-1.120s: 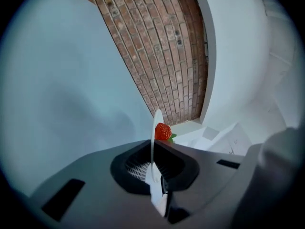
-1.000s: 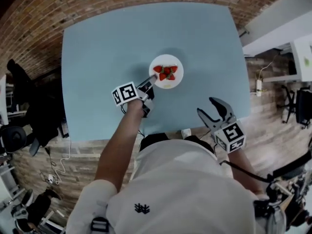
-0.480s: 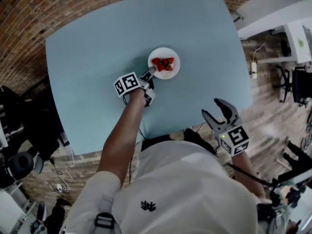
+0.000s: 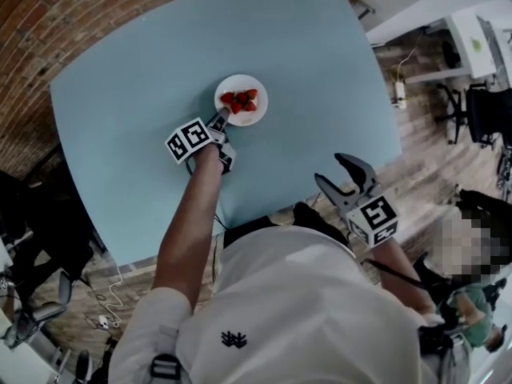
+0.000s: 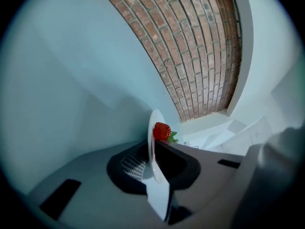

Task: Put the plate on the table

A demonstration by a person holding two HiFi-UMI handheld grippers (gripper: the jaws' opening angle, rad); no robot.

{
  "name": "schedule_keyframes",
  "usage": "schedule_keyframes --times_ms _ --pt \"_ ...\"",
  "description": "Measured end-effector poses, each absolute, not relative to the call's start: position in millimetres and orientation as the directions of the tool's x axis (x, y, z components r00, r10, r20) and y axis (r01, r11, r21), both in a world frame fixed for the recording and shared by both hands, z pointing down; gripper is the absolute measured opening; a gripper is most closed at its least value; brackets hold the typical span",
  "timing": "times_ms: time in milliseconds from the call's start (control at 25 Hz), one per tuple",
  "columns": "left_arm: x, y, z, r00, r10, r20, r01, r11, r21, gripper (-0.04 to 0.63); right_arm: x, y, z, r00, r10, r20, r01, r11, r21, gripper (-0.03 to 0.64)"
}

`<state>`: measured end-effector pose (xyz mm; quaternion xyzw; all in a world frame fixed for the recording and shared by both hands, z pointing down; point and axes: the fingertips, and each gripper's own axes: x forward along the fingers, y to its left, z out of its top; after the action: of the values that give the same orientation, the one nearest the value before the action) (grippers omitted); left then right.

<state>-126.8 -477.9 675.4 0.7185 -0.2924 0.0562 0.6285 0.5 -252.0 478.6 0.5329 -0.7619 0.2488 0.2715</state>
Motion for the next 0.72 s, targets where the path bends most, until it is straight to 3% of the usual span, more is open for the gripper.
schedule_keyframes --times_ms 80,320,720 --pt "-126 -479 675 0.797 -0.349 0.493 -0.549 -0.081 0.832 0.078 2 -250 477 -0.287 -0.682 0.673 -0.947 0.309 -0.091 0.241" --pt "-128 -484 674 0.694 -0.378 0.613 -0.704 -0.178 0.687 0.169 17 -238 473 -0.286 -0.693 0.661 -0.949 0.3 -0.097 0.241" --pt "-127 -462 663 0.574 -0.458 0.679 -0.816 -0.257 0.518 0.222 62 -211 468 -0.33 -0.714 0.617 -0.935 0.338 -0.108 0.241"
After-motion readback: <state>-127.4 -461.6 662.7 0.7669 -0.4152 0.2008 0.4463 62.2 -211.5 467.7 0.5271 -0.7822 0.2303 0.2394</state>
